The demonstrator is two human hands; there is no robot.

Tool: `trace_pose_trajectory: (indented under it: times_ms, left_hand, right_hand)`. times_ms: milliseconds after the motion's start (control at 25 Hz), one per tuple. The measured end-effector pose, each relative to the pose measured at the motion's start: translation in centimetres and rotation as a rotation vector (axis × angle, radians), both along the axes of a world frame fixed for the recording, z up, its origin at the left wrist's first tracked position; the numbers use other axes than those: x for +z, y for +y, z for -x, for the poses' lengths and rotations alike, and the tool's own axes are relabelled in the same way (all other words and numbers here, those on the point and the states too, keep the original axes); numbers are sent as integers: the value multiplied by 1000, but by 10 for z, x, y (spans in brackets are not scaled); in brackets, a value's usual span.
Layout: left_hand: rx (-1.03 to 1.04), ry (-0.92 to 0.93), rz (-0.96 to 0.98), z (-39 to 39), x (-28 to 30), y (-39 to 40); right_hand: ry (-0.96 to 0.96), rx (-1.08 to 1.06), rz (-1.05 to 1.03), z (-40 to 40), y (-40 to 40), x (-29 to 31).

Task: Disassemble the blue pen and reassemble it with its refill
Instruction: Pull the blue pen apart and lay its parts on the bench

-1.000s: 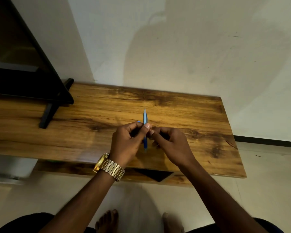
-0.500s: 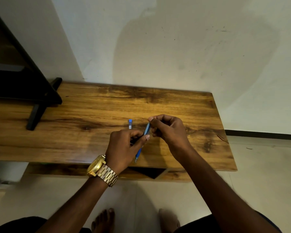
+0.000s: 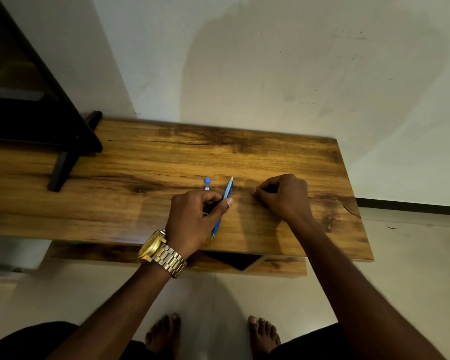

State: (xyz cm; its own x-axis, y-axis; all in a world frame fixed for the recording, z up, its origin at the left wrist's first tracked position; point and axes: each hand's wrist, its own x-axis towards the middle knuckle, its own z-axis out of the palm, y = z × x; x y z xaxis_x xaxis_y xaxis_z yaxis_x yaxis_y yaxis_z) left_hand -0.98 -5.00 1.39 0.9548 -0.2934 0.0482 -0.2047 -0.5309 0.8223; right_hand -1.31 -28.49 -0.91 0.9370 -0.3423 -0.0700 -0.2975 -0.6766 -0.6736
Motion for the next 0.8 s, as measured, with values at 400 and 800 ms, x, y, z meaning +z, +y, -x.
trace_pose_trajectory:
  times_ms: [400,800]
  left_hand:
    - [-5,-8,27,2,3,-5]
    - [-48,-19,-22,3,-5,-7]
  right_hand:
    - [-184,-194,-385,-1,2,8]
    - [-86,76,-782,3,23,9]
